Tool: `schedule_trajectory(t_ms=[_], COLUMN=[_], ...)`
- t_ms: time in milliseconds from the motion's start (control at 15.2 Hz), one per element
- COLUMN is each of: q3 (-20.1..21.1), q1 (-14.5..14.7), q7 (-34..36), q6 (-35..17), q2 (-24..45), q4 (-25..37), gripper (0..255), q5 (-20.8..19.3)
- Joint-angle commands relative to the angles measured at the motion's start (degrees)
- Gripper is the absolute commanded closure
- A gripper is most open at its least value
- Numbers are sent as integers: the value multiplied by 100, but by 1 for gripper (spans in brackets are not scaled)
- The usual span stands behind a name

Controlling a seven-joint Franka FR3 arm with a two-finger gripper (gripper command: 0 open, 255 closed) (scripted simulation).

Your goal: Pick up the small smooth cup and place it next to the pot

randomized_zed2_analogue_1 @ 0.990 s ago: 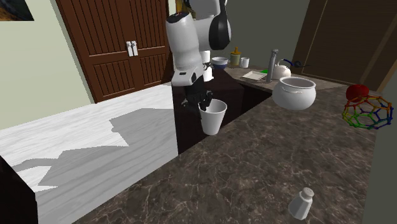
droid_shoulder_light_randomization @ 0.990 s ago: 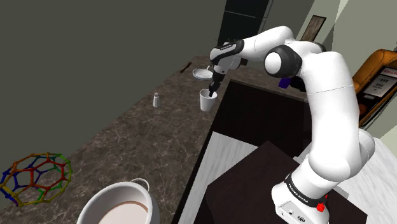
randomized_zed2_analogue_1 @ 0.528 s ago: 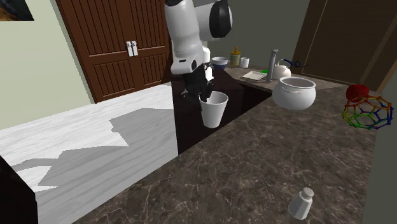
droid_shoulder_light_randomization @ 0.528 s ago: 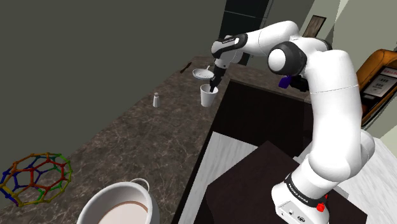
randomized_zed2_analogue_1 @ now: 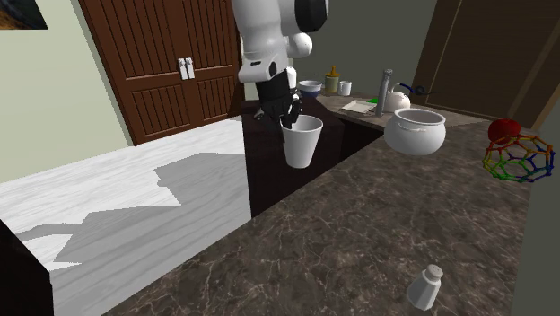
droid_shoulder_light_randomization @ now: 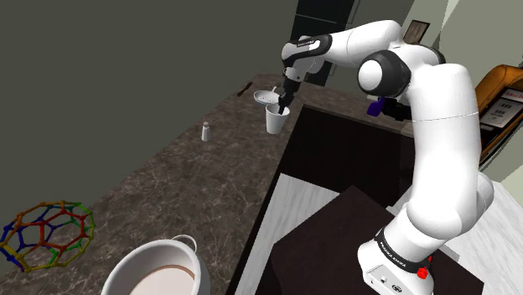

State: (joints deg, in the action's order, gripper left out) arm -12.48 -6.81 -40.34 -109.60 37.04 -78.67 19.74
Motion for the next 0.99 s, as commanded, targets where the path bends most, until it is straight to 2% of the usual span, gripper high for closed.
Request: schedule_trajectory(t_ms=[0,396,924], q3=[-8,-30,91], q1=[2,-7,817], q7=[35,119,763], q6=[119,460,-406], q2=[-49,-170,-1356], q4=[75,307,-1570], gripper=[255,255,255], q5=[-20,-68,-209])
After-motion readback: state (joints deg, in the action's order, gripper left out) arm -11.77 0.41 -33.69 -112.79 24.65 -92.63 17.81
